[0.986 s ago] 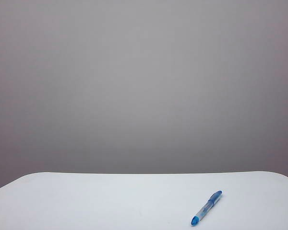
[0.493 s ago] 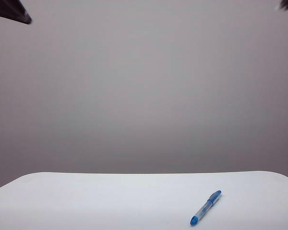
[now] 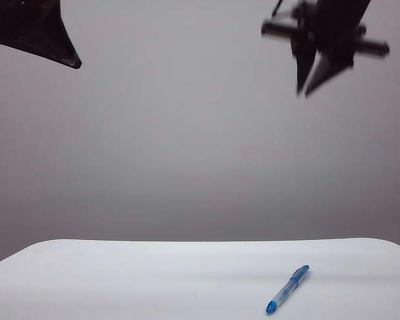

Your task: Pick up the pen and remove the cap.

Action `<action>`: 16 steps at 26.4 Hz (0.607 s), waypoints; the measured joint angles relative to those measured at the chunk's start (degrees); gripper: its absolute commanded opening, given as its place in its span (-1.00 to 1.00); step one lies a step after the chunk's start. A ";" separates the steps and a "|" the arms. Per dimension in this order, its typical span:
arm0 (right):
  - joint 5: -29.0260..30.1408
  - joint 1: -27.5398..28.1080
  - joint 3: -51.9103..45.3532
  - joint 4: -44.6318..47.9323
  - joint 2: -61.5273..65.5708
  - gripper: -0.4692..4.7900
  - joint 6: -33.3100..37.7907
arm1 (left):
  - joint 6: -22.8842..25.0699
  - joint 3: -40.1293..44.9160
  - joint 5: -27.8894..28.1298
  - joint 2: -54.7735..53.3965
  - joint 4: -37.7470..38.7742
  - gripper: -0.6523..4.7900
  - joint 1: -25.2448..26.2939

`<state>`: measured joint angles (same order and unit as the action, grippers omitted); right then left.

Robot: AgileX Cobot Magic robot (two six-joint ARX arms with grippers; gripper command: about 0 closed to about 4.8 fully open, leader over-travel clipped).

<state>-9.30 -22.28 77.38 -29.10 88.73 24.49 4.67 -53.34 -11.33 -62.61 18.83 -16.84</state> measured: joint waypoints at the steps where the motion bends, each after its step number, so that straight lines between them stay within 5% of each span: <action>1: -1.46 -0.09 0.07 -3.15 2.25 -0.23 6.97 | 1.14 0.00 0.02 0.00 0.22 -0.78 0.02; 4: -1.66 -0.11 0.00 -10.60 6.64 0.31 15.69 | 3.10 0.00 -0.02 0.00 1.44 -0.78 0.07; 8: 1.57 -0.26 -0.37 -14.73 11.89 0.49 19.69 | 7.87 0.00 -0.24 0.00 3.98 -0.78 0.02; 11: 3.76 -1.66 -0.35 -14.84 15.54 0.87 22.84 | 11.02 0.00 -2.58 0.00 5.46 -0.78 0.04; 16: 5.05 -3.91 -0.28 -13.16 20.24 0.90 23.69 | 11.39 0.00 -4.81 0.00 5.49 -0.78 0.02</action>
<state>-4.25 -26.20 77.10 -42.26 108.97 48.18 16.05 -53.34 -16.14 -62.61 24.32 -16.82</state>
